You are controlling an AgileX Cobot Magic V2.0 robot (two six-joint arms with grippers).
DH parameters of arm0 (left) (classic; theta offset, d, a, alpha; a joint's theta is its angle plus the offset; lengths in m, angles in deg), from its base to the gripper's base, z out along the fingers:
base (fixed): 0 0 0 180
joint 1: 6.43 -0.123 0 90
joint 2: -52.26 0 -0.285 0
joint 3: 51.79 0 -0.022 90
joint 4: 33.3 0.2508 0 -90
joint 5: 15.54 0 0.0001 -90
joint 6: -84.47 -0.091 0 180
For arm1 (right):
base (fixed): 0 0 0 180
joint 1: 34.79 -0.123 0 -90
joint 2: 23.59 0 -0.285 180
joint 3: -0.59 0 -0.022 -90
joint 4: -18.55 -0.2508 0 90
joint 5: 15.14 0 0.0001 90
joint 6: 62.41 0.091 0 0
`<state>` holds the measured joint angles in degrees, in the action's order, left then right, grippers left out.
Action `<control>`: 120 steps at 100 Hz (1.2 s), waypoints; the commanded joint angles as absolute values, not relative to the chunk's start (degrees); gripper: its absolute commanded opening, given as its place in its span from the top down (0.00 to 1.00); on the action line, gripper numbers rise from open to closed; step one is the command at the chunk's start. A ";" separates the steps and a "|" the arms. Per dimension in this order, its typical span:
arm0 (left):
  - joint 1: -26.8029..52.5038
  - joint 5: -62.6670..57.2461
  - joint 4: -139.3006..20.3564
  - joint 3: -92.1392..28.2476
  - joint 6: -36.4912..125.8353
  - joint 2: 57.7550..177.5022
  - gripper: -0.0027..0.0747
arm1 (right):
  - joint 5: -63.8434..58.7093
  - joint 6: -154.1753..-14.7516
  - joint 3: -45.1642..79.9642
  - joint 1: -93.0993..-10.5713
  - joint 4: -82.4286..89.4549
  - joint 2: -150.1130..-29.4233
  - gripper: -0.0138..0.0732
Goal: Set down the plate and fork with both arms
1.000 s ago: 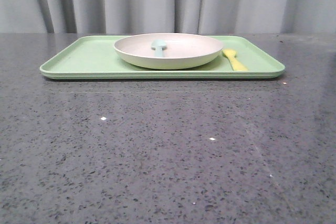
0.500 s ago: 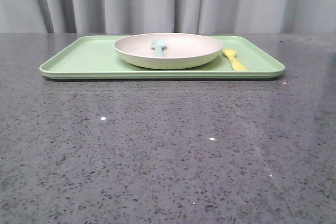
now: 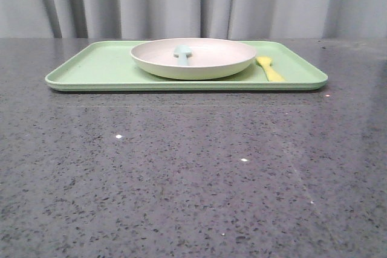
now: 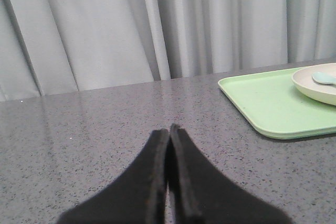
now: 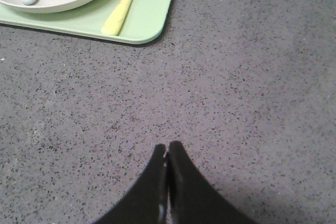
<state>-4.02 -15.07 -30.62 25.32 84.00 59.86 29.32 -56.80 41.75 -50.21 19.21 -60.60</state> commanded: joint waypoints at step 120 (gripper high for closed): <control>-3.48 -19.99 -30.71 26.13 84.47 58.13 0.99 | 7.69 -57.42 53.22 -45.88 28.81 -45.63 0.98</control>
<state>-3.94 -15.07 -30.52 25.32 84.00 59.86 16.23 -56.80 51.19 -48.06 27.38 -49.30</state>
